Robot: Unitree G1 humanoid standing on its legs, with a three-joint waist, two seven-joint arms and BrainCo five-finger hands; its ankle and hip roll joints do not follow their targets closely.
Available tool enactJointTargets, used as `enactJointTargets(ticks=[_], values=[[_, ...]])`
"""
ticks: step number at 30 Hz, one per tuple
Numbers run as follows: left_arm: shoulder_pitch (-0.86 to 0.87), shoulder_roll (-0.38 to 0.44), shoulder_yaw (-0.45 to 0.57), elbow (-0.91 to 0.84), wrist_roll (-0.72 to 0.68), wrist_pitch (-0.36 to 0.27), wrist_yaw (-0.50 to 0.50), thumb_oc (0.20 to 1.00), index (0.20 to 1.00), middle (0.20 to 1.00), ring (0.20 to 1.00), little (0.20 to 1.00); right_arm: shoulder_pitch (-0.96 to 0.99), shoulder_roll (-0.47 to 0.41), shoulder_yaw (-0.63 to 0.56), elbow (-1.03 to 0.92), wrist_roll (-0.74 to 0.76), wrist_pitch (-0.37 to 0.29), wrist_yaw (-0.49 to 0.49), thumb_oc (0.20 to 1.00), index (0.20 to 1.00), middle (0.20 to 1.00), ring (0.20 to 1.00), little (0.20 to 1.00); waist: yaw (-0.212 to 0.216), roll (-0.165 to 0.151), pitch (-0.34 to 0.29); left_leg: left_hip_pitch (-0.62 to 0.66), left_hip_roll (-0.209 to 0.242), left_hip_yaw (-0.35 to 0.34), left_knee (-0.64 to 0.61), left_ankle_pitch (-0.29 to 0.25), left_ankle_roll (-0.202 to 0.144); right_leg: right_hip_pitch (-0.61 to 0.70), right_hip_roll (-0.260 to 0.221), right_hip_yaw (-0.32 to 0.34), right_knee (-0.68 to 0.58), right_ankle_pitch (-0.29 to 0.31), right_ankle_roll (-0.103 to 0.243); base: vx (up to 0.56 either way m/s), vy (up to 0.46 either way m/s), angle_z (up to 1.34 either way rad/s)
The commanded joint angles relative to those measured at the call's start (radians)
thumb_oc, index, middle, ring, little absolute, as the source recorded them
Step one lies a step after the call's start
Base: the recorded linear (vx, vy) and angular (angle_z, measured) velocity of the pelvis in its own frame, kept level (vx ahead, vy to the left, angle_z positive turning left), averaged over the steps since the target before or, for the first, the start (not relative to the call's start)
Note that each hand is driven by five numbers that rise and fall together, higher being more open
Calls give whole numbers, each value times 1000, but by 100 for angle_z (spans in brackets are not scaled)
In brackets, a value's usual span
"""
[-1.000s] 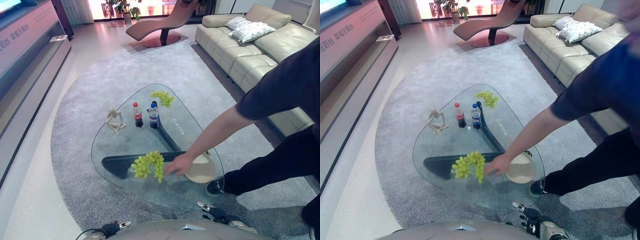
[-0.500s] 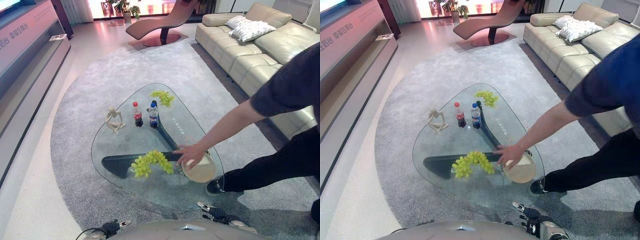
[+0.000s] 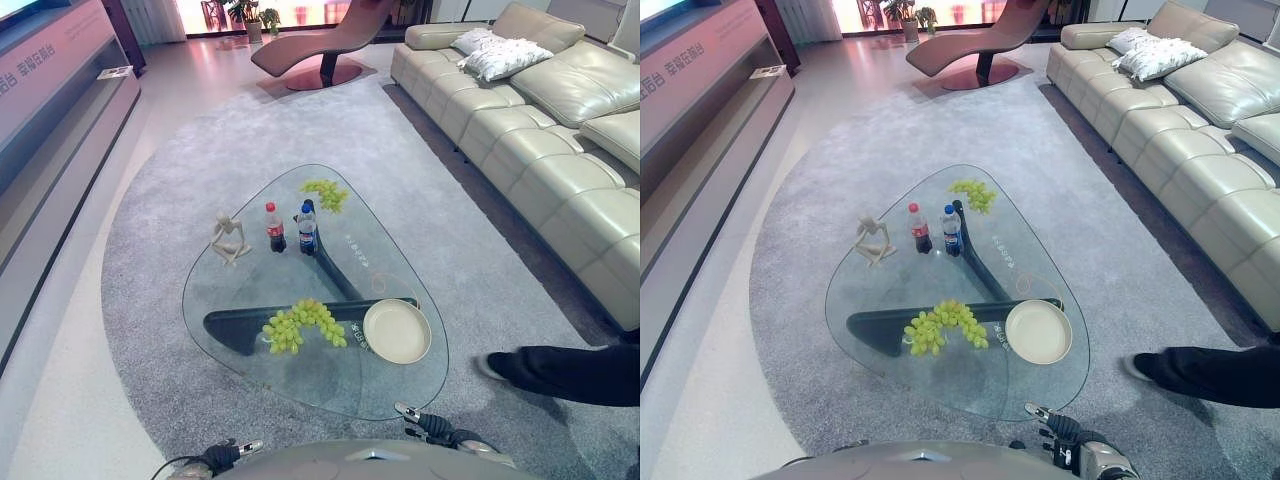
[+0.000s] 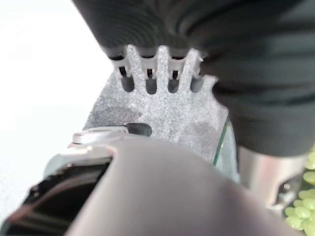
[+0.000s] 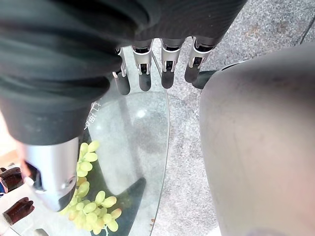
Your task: Pick up fruits into the plate
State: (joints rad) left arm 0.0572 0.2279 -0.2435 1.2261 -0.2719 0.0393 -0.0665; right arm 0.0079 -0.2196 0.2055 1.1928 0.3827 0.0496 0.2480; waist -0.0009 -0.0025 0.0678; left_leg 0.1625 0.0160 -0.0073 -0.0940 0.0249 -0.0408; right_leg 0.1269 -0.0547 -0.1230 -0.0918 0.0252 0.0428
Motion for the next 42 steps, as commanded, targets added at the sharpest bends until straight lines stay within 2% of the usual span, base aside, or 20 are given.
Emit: enactJointTargets(ticks=[1, 5, 10, 13, 17, 20, 23, 27, 32, 35, 42], values=[[-72, -9, -17, 27, 34, -21, 21, 1000, 1000, 1000, 1000, 1000, 9, 13, 49, 16, -1, 5, 10, 1000, 1000, 1000, 1000, 1000, 6, -21, 55, 11, -55, 55, 25, -87, 53, -6, -18, 19, 48, -2, 43, 0, 0, 0], [-90, -1, -26, 19, 62, -38, 56, 1000, 1000, 1000, 1000, 1000, 4, 7, 61, 7, 7, 7, 8, 1000, 1000, 1000, 1000, 1000, 2, -20, 75, -3, -53, 59, 28, -84, 54, -27, -16, 25, 57, 0, 43, 0, 0, 0], [-146, 15, -53, -19, 56, -77, 146, 1000, 1000, 1000, 1000, 1000, -10, -18, 85, -25, 24, 7, 5, 1000, 1000, 1000, 1000, 1000, -14, -10, 119, -44, -49, 61, 40, -74, 55, -79, -13, 40, 75, 5, 40, -6, 6, -2], [-185, 32, -85, -53, 148, -107, 201, 1000, 1000, 1000, 1000, 1000, -31, -38, 95, -35, 38, 1, 6, 1000, 1000, 1000, 1000, 1000, -22, 1, 149, -71, -48, 59, 49, -69, 55, -112, -11, 45, 90, 4, 35, -33, 26, -3], [-260, 53, -141, -136, 180, -107, 268, 1000, 1000, 1000, 1000, 1000, -81, -79, 99, -30, 53, -26, 12, 1000, 1000, 1000, 1000, 1000, -42, 33, 210, -118, -50, 51, 65, -57, 54, -170, -8, 54, 120, -1, 23, -48, 67, -11], [-312, 73, -162, -223, 204, -83, 330, 1000, 1000, 1000, 1000, 1000, -115, -111, 92, -41, 73, -45, 15, 1000, 1000, 1000, 1000, 1000, -53, 59, 257, -161, -57, 42, 86, -48, 49, -214, -9, 61, 144, -5, 14, -19, 89, -13], [-350, 98, -180, -269, 227, -75, 375, 1000, 1000, 1000, 1000, 1000, -138, -135, 95, -52, 90, -56, 23, 1000, 1000, 1000, 1000, 1000, -61, 72, 285, -193, -62, 37, 104, -42, 44, -243, -9, 67, 160, -10, 10, -4, 52, -4], [-437, 160, -219, -354, 232, -38, 444, 1000, 1000, 1000, 1000, 1000, -185, -175, 110, -84, 139, -66, 19, 1000, 1000, 1000, 1000, 1000, -74, 96, 344, -272, -71, 23, 155, -31, 39, -327, -8, 73, 217, -20, -2, -24, 59, -13], [-537, 244, -231, -429, 253, 13, 486, 1000, 1000, 1000, 1000, 1000, -223, -194, 121, -114, 181, -87, 16, 1000, 1000, 1000, 1000, 1000, -79, 105, 407, -363, -76, 14, 215, -24, 37, -424, -4, 76, 289, -32, -12, -70, 3, -7], [-625, 288, -235, -444, 287, 54, 506, 1000, 1000, 1000, 1000, 1000, -252, -199, 126, -129, 207, -106, 19, 1000, 1000, 1000, 1000, 1000, -80, 101, 450, -432, -80, 14, 254, -21, 40, -502, -2, 80, 345, -37, -12, -92, -37, -7], [-826, 348, -266, -397, 384, 200, 515, 1000, 1000, 1000, 1000, 1000, -300, -183, 146, -184, 277, -112, 3, 1000, 1000, 1000, 1000, 1000, -90, 70, 452, -616, -74, 30, 329, -18, 44, -685, 12, 91, 426, -30, -8, -50, -60, -1]])
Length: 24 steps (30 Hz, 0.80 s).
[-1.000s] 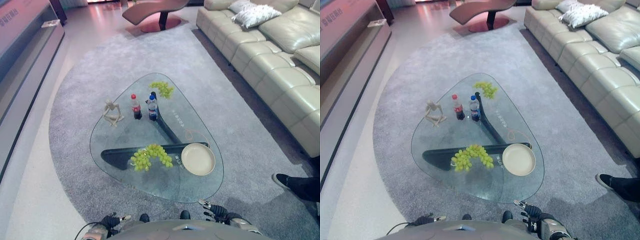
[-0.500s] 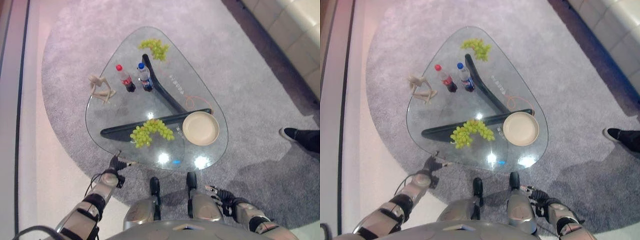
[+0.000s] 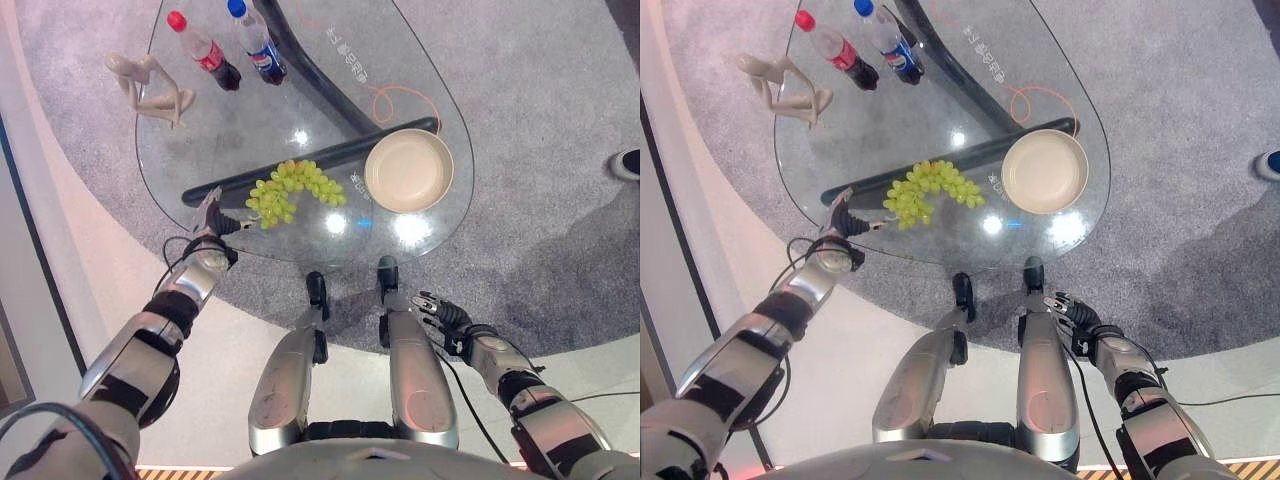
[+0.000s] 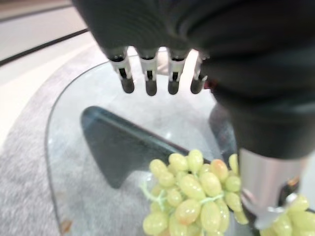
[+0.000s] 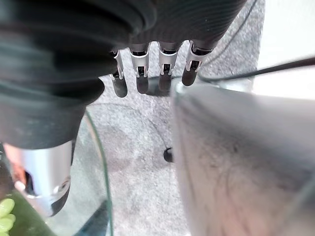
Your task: Pick up fruits into the plate
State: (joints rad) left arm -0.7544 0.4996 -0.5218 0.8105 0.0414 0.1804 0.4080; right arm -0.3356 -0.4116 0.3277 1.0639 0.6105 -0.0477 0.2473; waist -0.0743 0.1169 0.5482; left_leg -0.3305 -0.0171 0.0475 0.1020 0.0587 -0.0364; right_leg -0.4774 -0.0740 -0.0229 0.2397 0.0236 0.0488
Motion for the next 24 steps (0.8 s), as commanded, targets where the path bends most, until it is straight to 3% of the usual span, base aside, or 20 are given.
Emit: enactJointTargets(ticks=[1, 3, 11, 24], values=[[-43, 79, 7, 42, 77, 76, 49, 1000, 1000, 1000, 1000, 1000, 39, 12, 30, -70, 58, -17, 2, 1000, 1000, 1000, 1000, 1000, -20, -58, -28, -161, -38, -24, 150, -50, 38, -115, 36, -7, 111, -27, -14, -54, -57, -5], [-81, 86, 0, 78, 100, 111, 50, 1000, 1000, 1000, 1000, 1000, 33, 19, 39, -86, 61, -22, 0, 1000, 1000, 1000, 1000, 1000, -26, -69, -28, -213, -34, -19, 178, -49, 34, -160, 43, -6, 131, -26, -15, -43, -45, -2], [-177, 94, -28, 159, 109, 150, 49, 1000, 1000, 1000, 1000, 1000, 12, 35, 63, -115, 115, -65, 11, 1000, 1000, 1000, 1000, 1000, -38, -97, -28, -342, -22, -11, 223, -49, 29, -273, 70, 1, 169, -27, -17, -26, -22, -2], [-304, 69, -78, 208, 116, 221, 76, 1000, 1000, 1000, 1000, 1000, -7, 56, 82, -188, 183, -93, 16, 1000, 1000, 1000, 1000, 1000, -62, -111, -28, -460, -30, -14, 273, -53, 25, -384, 86, 9, 202, -19, -12, -7, -8, 0]])
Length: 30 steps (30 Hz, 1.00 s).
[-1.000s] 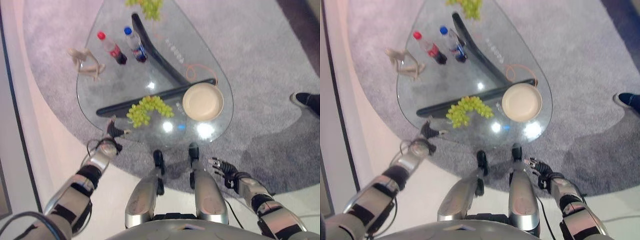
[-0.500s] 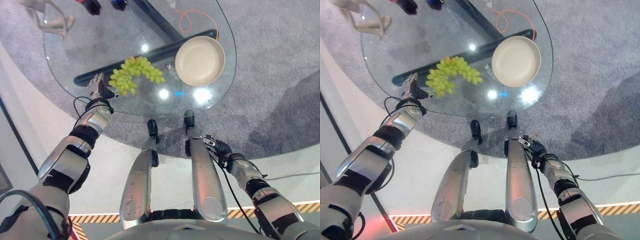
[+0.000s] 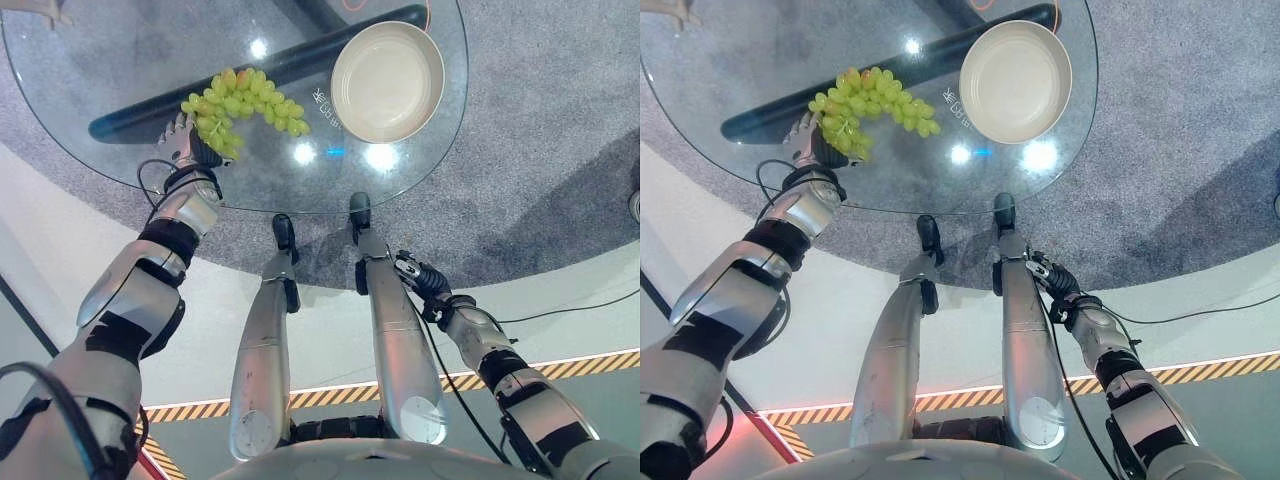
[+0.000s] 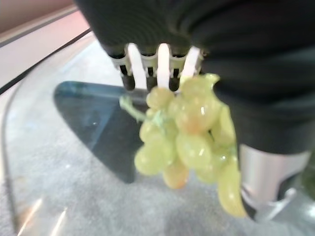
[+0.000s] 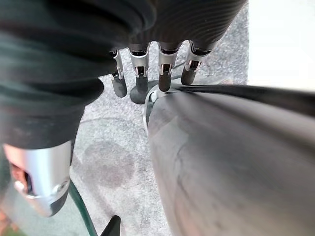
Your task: Pick up fruits into the plate
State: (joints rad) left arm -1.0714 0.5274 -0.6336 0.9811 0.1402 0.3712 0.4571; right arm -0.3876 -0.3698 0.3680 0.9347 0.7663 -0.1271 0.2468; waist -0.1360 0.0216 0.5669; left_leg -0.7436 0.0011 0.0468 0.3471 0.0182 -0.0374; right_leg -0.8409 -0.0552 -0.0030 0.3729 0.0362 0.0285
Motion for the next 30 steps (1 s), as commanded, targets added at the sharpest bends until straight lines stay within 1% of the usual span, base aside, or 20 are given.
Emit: enactJointTargets(ticks=[1, 5, 8, 9, 13, 21, 24, 26, 30], values=[[7, 43, 34, 39, 15, 32, 34, 1000, 1000, 1000, 1000, 1000, 47, 15, 43, -63, 29, -13, 15, 1000, 1000, 1000, 1000, 1000, -2, -17, -47, -53, -48, -14, 29, -13, 26, -25, 68, -10, 69, -31, 8, -2, -16, -5], [-12, 47, 49, 53, -9, 22, 71, 1000, 1000, 1000, 1000, 1000, 60, 16, 46, -59, 36, -24, 20, 1000, 1000, 1000, 1000, 1000, -8, -19, -47, -69, -48, -11, 38, -17, 26, -42, 69, -8, 70, -30, 8, 5, -17, -5], [-13, 52, 61, 46, -23, 25, 96, 1000, 1000, 1000, 1000, 1000, 73, 15, 46, -58, 44, -33, 24, 1000, 1000, 1000, 1000, 1000, -8, -20, -47, -76, -50, -14, 47, -23, 28, -49, 71, -7, 81, -34, 9, 33, -42, -3], [-9, 57, 73, 44, -18, 17, 107, 1000, 1000, 1000, 1000, 1000, 78, 17, 44, -61, 46, -39, 25, 1000, 1000, 1000, 1000, 1000, -8, -21, -47, -80, -50, -14, 51, -25, 29, -53, 73, -7, 84, -35, 8, 28, -40, -4], [8, 69, 88, 24, -15, 16, 138, 1000, 1000, 1000, 1000, 1000, 88, 16, 42, -73, 47, -48, 26, 1000, 1000, 1000, 1000, 1000, -8, -22, -47, -84, -51, -14, 55, -26, 27, -57, 76, -5, 84, -33, 7, 0, 0, 0], [-16, 104, 110, -3, -15, 29, 170, 1000, 1000, 1000, 1000, 1000, 112, 15, 47, -98, 59, -62, 26, 1000, 1000, 1000, 1000, 1000, -11, -30, -47, -115, -47, -10, 83, -35, 25, -86, 79, -1, 103, -36, 5, 26, -18, -3], [-42, 113, 106, -2, -22, 23, 182, 1000, 1000, 1000, 1000, 1000, 116, 15, 54, -97, 69, -69, 29, 1000, 1000, 1000, 1000, 1000, -12, -34, -47, -124, -49, -12, 89, -39, 28, -96, 84, 1, 110, -37, 3, 16, -17, -9], [-49, 111, 105, -7, -20, 29, 182, 1000, 1000, 1000, 1000, 1000, 120, 18, 55, -101, 71, -69, 27, 1000, 1000, 1000, 1000, 1000, -12, -35, -47, -126, -50, -13, 92, -41, 29, -98, 86, 1, 116, -39, 3, 21, -23, -12], [-80, 107, 94, 3, -33, 60, 178, 1000, 1000, 1000, 1000, 1000, 125, 21, 62, -125, 79, -61, 12, 1000, 1000, 1000, 1000, 1000, -19, -43, -47, -139, -52, -11, 106, -47, 32, -112, 88, 0, 126, -39, 2, 5, -6, -1]])
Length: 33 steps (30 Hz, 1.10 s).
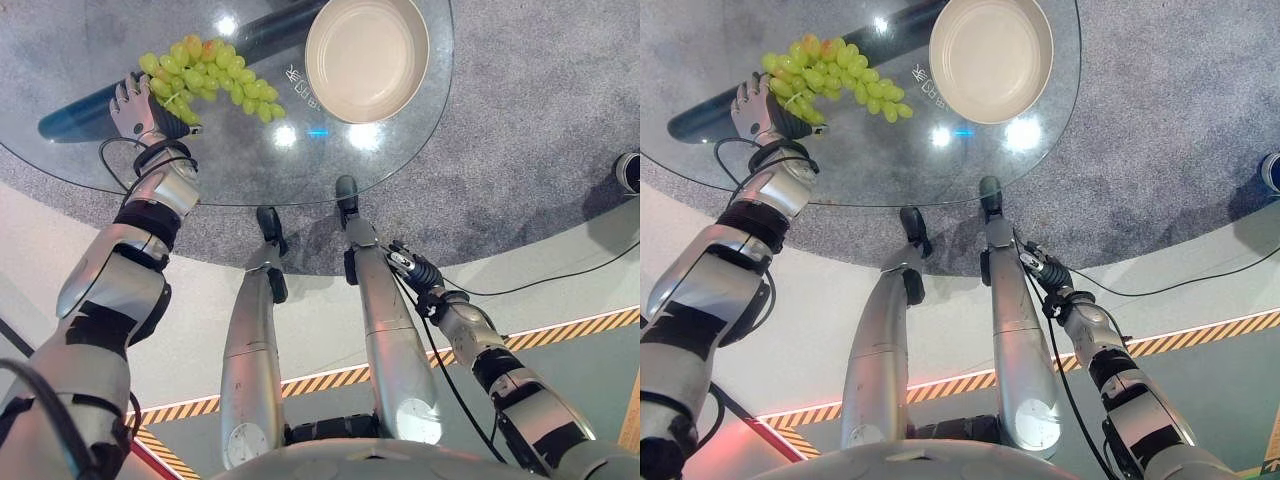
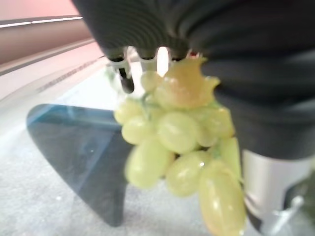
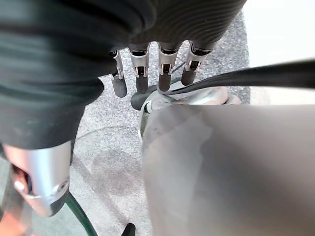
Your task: Pick up fruits into the plate
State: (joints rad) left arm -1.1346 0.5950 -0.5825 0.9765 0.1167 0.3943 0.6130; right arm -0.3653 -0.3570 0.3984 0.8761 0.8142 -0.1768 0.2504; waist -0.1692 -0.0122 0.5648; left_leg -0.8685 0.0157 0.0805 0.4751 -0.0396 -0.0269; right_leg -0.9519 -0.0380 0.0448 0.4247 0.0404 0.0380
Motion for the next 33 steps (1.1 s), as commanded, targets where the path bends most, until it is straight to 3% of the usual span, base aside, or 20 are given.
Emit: enactJointTargets(ticks=[1, 10, 11, 12, 33], values=[[-25, 36, 38, 14, -19, 45, 20, 1000, 1000, 1000, 1000, 1000, 101, 8, 34, -70, 34, -9, 4, 1000, 1000, 1000, 1000, 1000, 12, -11, -45, -17, -66, -44, -20, 9, 21, -4, 71, -47, 75, -43, -8, 0, 0, 0], [-77, 4, 25, 96, -85, 65, -21, 1000, 1000, 1000, 1000, 1000, 94, 18, 51, -79, 43, -9, -6, 1000, 1000, 1000, 1000, 1000, -6, -26, -45, -39, -66, -39, -9, 4, 24, -29, 77, -40, 78, -35, -9, 0, 0, 0], [-79, 3, 22, 105, -93, 60, -22, 893, 893, 893, 893, 893, 94, 18, 51, -81, 44, -8, -7, 1000, 1000, 1000, 1000, 1000, -8, -27, -45, -41, -66, -38, -8, 5, 23, -32, 78, -39, 79, -34, -9, 0, 0, 0], [-79, -1, 17, 114, -100, 58, -20, 200, 200, 200, 200, 200, 95, 19, 54, -84, 43, -9, -9, 1000, 1000, 1000, 1000, 1000, -10, -29, -45, -45, -67, -38, -8, 6, 23, -35, 79, -37, 79, -33, -9, 0, 0, 0], [-89, -17, -21, 166, -111, 77, -49, 200, 200, 200, 200, 200, 96, 17, 71, -94, 64, -24, -13, 1000, 1000, 1000, 1000, 1000, -17, -30, -45, -47, -65, -33, -22, 14, 20, -42, 85, -37, 70, -29, -10, 1, -2, -1]])
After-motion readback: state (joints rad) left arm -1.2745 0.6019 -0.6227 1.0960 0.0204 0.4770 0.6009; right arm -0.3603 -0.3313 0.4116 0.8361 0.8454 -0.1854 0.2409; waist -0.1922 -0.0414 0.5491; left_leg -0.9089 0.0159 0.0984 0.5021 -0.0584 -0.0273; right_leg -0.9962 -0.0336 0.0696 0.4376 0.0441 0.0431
